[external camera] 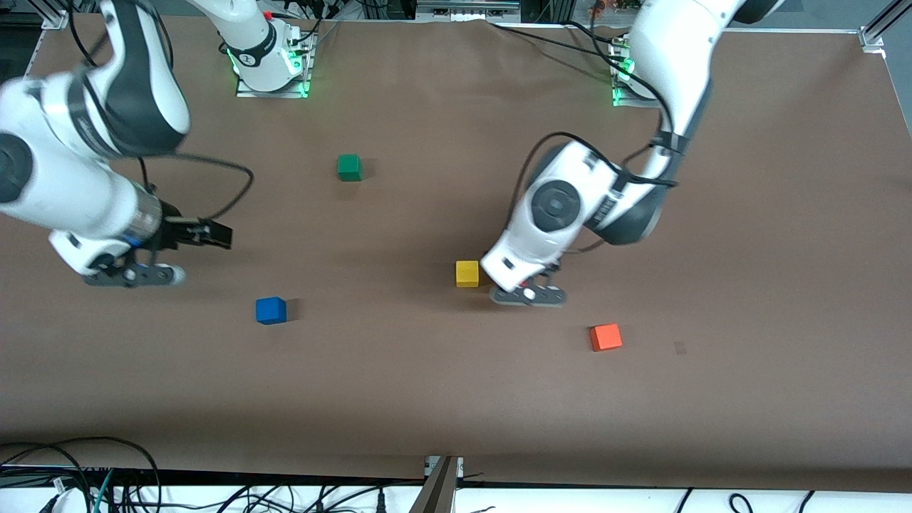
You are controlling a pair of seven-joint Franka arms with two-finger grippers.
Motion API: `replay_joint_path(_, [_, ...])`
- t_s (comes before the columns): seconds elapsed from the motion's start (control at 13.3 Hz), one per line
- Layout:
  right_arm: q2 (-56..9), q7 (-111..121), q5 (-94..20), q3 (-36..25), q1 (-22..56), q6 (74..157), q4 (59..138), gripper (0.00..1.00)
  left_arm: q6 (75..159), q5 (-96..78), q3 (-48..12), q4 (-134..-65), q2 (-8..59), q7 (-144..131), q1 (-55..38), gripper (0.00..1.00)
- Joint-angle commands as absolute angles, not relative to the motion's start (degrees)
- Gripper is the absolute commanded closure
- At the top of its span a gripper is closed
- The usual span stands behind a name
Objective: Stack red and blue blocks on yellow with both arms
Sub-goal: 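Carry the red cube over the yellow cube while the right gripper grasps blue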
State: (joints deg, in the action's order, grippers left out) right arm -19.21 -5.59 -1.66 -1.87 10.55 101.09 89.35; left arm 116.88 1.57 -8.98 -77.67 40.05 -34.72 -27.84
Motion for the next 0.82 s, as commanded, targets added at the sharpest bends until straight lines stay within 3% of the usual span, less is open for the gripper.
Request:
replay_joint_path(0.0, [-22.57,-3.61,-2.64,-1.93,11.43,107.01,90.08,0.00,115.84,2.37,-7.82,-72.35,44.28,-37.52,-32.23,0.98])
replay_joint_path(0.38, [-33.03,0.24,-2.37,-1.93,11.25,121.09,89.91,0.00,115.84,2.37,-5.46,-69.54,47.81,-40.25,-38.14,0.98])
replay_joint_path(0.75, [-40.15,1.76,-3.07,-1.93,10.63,130.77,90.26,0.00,116.01,2.37,-3.87,-64.34,51.76,-40.34,-38.32,0.96])
